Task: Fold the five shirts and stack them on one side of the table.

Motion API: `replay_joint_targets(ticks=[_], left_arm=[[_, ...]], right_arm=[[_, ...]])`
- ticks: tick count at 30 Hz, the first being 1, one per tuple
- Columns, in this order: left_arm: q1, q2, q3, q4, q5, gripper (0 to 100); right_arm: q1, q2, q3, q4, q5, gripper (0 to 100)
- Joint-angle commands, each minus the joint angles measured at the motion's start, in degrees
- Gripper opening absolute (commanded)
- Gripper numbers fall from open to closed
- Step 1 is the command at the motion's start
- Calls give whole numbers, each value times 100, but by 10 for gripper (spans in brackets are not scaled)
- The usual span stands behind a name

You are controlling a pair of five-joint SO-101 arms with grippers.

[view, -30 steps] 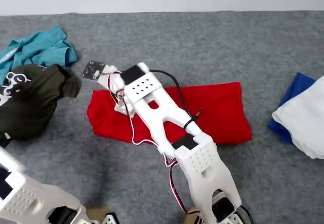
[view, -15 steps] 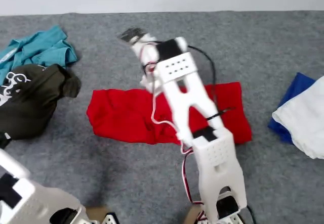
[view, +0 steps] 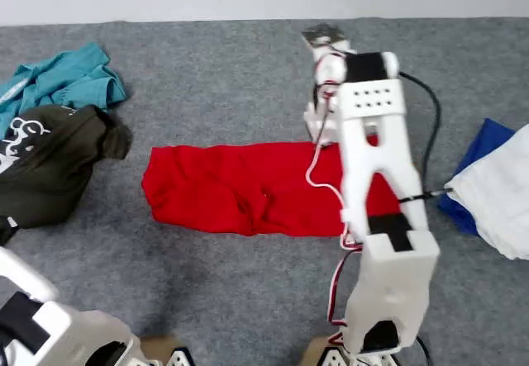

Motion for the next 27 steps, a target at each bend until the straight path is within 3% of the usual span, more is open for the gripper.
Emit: replay_joint_targets(ticks=[1,6,27], left_arm=[[44,-281,-13,158,-9,4],[44,-281,-13,149,-18,4],[53,-273,-13,123,-360,5]], right_arm=[[453,-497,246,198,-70,132],[910,-277,281,145,-457,243],[1376,1262,281,-453,-651,248]])
